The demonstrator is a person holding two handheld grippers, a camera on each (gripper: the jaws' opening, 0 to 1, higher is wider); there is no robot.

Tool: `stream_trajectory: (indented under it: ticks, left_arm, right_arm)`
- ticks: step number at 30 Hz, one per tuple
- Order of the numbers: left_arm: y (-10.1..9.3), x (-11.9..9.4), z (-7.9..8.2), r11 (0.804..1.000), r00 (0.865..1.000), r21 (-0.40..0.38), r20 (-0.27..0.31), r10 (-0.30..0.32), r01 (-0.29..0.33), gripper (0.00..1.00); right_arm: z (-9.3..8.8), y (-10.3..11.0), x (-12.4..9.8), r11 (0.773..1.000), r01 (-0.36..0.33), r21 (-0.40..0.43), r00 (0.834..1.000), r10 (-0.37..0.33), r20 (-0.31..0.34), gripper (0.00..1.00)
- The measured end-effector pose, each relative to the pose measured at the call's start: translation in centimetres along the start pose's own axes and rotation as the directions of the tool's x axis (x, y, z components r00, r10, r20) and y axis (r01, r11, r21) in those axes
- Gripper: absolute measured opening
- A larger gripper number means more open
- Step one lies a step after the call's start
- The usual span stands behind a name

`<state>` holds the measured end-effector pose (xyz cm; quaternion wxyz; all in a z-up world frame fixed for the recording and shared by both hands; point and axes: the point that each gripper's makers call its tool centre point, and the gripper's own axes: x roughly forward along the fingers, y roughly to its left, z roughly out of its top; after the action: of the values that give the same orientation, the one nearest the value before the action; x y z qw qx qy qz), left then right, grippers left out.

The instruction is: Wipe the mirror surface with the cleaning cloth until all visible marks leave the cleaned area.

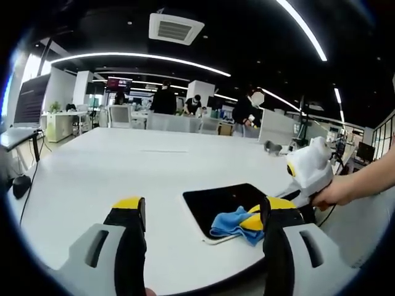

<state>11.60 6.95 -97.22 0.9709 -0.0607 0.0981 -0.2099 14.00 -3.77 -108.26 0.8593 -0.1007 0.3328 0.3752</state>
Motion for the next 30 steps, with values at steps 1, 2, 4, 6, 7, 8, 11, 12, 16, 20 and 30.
stream_trajectory:
  ticks: [1,2,4,6,7,8,11,12,16,20,30]
  left_arm:
    - [0.0,0.0,0.0,1.000,1.000,0.000,-0.002,0.000,0.000,0.76]
    - [0.0,0.0,0.0,1.000,1.000,0.002,-0.004,0.001,-0.001,0.76]
    - [0.0,0.0,-0.1,1.000,1.000,0.002,-0.004,0.001,-0.001,0.76]
    - [0.1,0.0,0.0,1.000,1.000,0.000,-0.002,0.002,-0.002,0.76]
    - [0.1,0.0,0.0,1.000,1.000,0.000,-0.002,0.002,-0.002,0.76]
    - [0.1,0.0,0.0,1.000,1.000,0.001,-0.002,0.002,-0.002,0.76]
    - [0.1,0.0,0.0,1.000,1.000,0.000,-0.001,0.003,-0.003,0.76]
    - [0.1,0.0,-0.1,1.000,1.000,0.001,-0.002,0.002,-0.002,0.76]
    - [0.0,0.1,-0.1,1.000,1.000,0.002,-0.006,-0.006,0.006,0.77]
    - [0.0,0.0,0.0,1.000,1.000,0.001,-0.002,-0.005,0.005,0.77]
    - [-0.1,0.0,-0.2,1.000,1.000,0.004,-0.014,-0.009,0.009,0.78]
  right_arm:
    - [0.0,0.0,0.0,1.000,-0.002,0.000,1.000,0.002,0.001,0.00]
    - [0.0,0.0,0.0,1.000,-0.008,-0.002,1.000,0.008,0.002,0.00]
    - [0.0,0.0,0.0,1.000,-0.015,-0.003,1.000,0.015,-0.002,0.00]
    - [0.0,0.0,0.0,1.000,-0.016,-0.027,1.000,0.016,-0.009,0.00]
    - [0.0,0.0,0.0,0.999,-0.015,-0.031,1.000,0.015,-0.010,0.00]
    - [0.0,0.0,0.0,0.999,-0.015,-0.039,1.000,0.014,-0.010,0.00]
    - [-0.1,-0.2,-0.2,0.999,-0.006,-0.053,1.000,0.005,-0.018,0.00]
    - [-0.2,-0.5,-0.3,0.996,0.008,-0.089,1.000,-0.010,-0.026,0.00]
    - [-0.5,-0.9,-0.7,0.994,0.022,-0.108,0.999,-0.026,-0.037,0.00]
    - [-0.9,-1.5,-1.2,0.994,0.037,-0.102,0.998,-0.043,-0.056,0.00]
    - [-1.9,-3.2,-2.5,0.993,0.075,-0.087,0.993,-0.082,-0.088,0.00]
